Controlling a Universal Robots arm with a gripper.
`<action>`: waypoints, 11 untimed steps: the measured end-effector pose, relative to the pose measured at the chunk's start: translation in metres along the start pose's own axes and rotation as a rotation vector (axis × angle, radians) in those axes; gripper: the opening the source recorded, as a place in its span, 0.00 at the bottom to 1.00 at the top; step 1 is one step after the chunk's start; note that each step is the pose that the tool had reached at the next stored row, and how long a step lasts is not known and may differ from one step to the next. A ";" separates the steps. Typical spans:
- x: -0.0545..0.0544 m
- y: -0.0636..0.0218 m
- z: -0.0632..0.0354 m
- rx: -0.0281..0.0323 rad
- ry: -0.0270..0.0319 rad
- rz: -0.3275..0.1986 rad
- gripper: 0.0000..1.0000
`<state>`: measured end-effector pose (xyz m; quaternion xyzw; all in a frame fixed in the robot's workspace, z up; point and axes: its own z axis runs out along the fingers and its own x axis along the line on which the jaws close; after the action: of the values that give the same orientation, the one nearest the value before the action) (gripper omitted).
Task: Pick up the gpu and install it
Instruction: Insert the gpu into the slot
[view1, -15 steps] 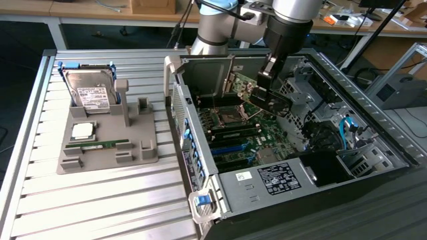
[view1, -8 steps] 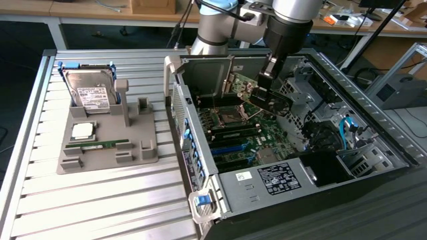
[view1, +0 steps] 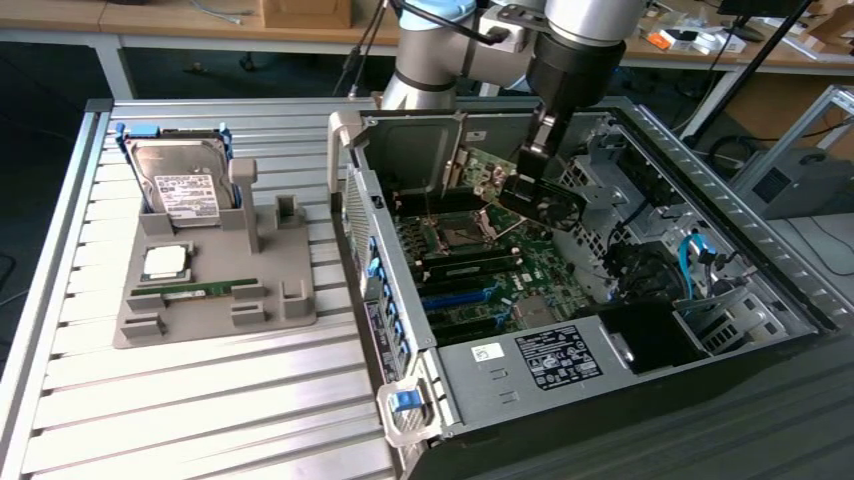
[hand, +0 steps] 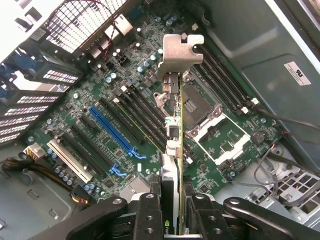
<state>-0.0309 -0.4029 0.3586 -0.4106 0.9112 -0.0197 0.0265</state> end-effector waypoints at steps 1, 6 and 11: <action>0.000 0.0000 0.0000 -0.0002 -0.0003 -0.006 0.27; 0.000 0.0000 0.0000 -0.0009 -0.0016 -0.028 0.27; 0.000 0.0000 0.0000 -0.0016 -0.0030 -0.053 0.27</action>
<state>-0.0309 -0.4029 0.3586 -0.4345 0.9001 -0.0190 0.0270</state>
